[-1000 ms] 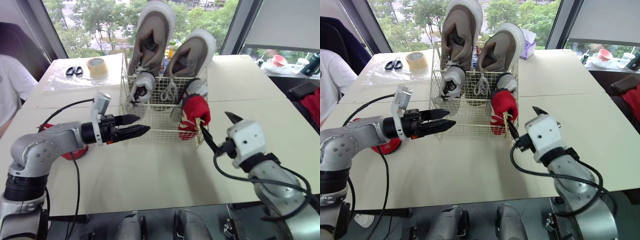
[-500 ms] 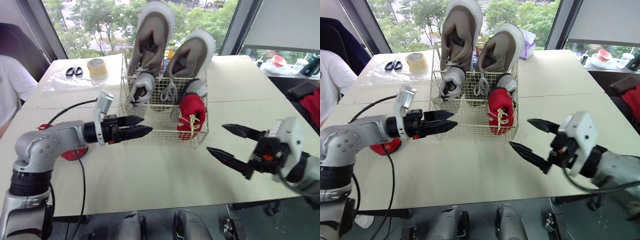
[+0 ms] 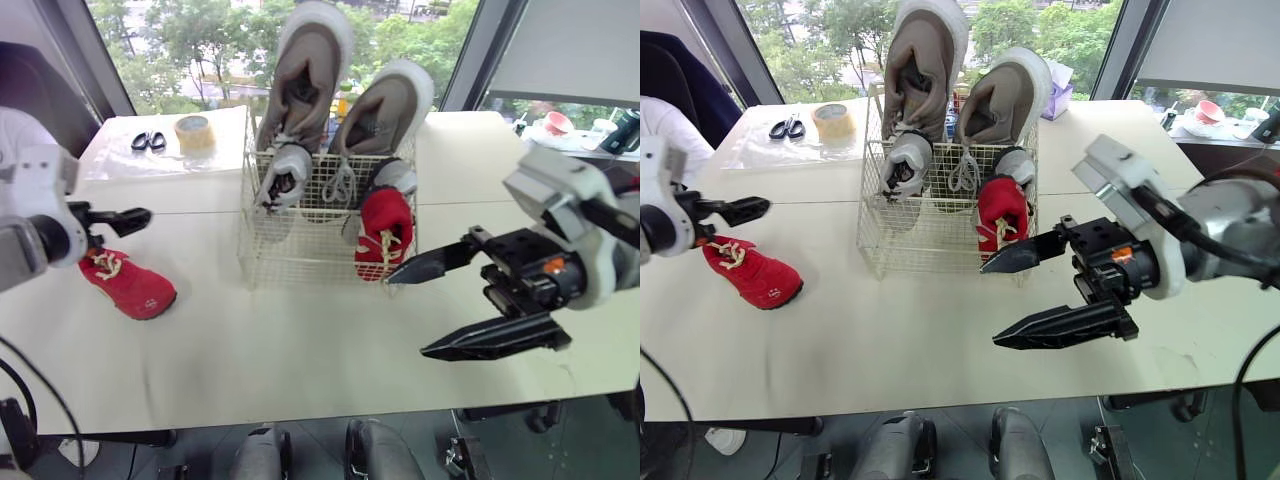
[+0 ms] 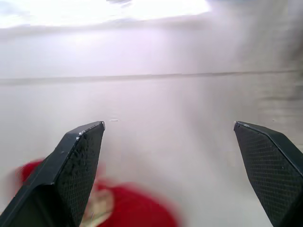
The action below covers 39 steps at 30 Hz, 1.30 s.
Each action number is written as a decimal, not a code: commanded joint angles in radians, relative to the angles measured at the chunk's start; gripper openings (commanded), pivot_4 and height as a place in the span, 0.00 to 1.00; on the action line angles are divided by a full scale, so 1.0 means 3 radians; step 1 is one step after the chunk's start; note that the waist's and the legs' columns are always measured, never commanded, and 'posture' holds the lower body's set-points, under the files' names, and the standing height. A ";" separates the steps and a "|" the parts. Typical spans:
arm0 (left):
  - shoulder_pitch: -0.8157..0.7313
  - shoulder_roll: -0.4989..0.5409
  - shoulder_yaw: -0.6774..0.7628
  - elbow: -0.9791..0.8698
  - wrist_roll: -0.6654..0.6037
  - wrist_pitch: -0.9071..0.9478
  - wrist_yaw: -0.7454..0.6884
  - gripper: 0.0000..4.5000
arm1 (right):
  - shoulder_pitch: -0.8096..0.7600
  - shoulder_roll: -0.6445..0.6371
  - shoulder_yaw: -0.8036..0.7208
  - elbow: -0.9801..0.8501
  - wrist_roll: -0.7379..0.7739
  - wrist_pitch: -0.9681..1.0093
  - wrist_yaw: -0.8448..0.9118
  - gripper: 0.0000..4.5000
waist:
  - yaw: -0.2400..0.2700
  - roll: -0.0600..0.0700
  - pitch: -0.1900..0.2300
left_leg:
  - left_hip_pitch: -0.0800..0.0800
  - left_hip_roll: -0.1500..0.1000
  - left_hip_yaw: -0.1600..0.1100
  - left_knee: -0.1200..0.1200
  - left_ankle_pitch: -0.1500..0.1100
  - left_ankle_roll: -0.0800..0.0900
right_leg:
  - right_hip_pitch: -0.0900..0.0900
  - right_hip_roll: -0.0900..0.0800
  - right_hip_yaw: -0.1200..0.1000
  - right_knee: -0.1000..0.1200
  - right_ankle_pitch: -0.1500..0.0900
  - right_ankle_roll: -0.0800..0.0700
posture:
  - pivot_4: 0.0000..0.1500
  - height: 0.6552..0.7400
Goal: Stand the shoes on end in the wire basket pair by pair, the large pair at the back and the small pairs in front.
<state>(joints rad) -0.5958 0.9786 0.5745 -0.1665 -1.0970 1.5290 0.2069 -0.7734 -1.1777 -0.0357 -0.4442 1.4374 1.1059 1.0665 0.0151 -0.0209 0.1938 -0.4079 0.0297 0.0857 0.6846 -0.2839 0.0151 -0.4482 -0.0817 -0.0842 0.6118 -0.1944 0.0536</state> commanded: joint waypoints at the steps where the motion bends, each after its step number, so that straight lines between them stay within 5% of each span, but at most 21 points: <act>1: -0.0362 -0.0050 0.0547 0.0273 0.0332 0.0285 0.1006 1.00 | -0.0194 0.0125 0.0226 0.0082 -0.0444 -0.0096 0.0420 0.95 | 0.0000 -0.0005 0.0001 | -0.0002 0.0000 0.0000 0.0000 0.0000 0.0000 | -0.0002 -0.0001 -0.0001 0.0001 0.0002 0.0005 | 1.00 1.00; 5: -0.0508 -0.0297 0.0843 0.0486 0.0259 0.0285 0.1619 1.00 | -0.0227 0.0204 0.0347 0.0136 -0.0827 -0.0188 0.0630 0.95 | 0.0000 -0.0006 -0.0001 | -0.0001 -0.0004 0.0000 0.0000 0.0001 -0.0003 | -0.0003 -0.0009 -0.0001 0.0007 0.0003 0.0011 | 1.00 1.00; 11: -0.0485 -0.0616 0.1002 0.0840 0.0220 0.0285 0.1865 1.00 | -0.0030 0.0250 0.0260 -0.0004 -0.1028 -0.0274 0.0743 0.95 | 0.0001 -0.0020 -0.0006 | 0.0000 -0.0007 -0.0004 0.0000 0.0012 -0.0024 | -0.0002 -0.0021 -0.0007 0.0013 0.0004 0.0010 | 1.00 1.00; 23: -0.0630 -0.0828 0.0826 0.1475 0.1099 0.0268 0.1292 1.00 | 0.0450 0.0178 -0.0213 -0.0180 -0.1308 -0.0214 -0.0049 0.95 | 0.0002 -0.0024 -0.0007 | 0.0001 -0.0007 0.0000 -0.0001 0.0013 -0.0029 | -0.0004 -0.0024 -0.0011 0.0015 0.0005 0.0008 | 1.00 1.00; 29: -0.0672 -0.1018 0.0757 0.1524 0.1452 0.0285 0.1012 1.00 | 0.0619 0.0268 -0.0549 -0.0362 -0.0874 0.0037 -0.0574 0.95 | 0.0031 -0.0026 -0.0008 | 0.0000 -0.0010 0.0000 -0.0001 0.0013 -0.0028 | -0.0004 -0.0032 -0.0011 0.0015 0.0005 0.0007 | 1.00 1.00; 32: -0.0675 -0.1070 0.0687 0.1586 0.1668 0.0259 0.0884 0.81 | 0.0659 0.0241 -0.0587 -0.0412 -0.0822 0.0068 -0.0679 1.00 | 0.0069 -0.0024 -0.0009 | 0.0001 -0.0010 0.0000 -0.0001 0.0006 -0.0017 | -0.0004 -0.0032 -0.0011 0.0015 0.0006 0.0007 | 1.00 1.00; 39: -0.0715 -0.1123 0.0619 0.1574 0.2018 0.0220 0.0605 0.02 | 0.0701 0.0181 -0.0582 -0.0387 -0.0787 0.0082 -0.0716 1.00 | 0.0070 -0.0023 -0.0010 | 0.0002 -0.0010 0.0001 -0.0001 0.0004 -0.0011 | -0.0004 -0.0031 -0.0012 0.0015 0.0006 0.0006 | 1.00 1.00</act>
<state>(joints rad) -0.8176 0.6448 0.7668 0.3020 -0.5218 1.5851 0.4118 -0.5592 -1.1131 -0.1750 -0.5552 1.1830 1.1336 0.8497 0.0360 -0.0279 0.1908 -0.4072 0.0267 0.0860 0.6840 -0.2828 0.0119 -0.4493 -0.0909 -0.0877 0.6164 -0.1925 0.0553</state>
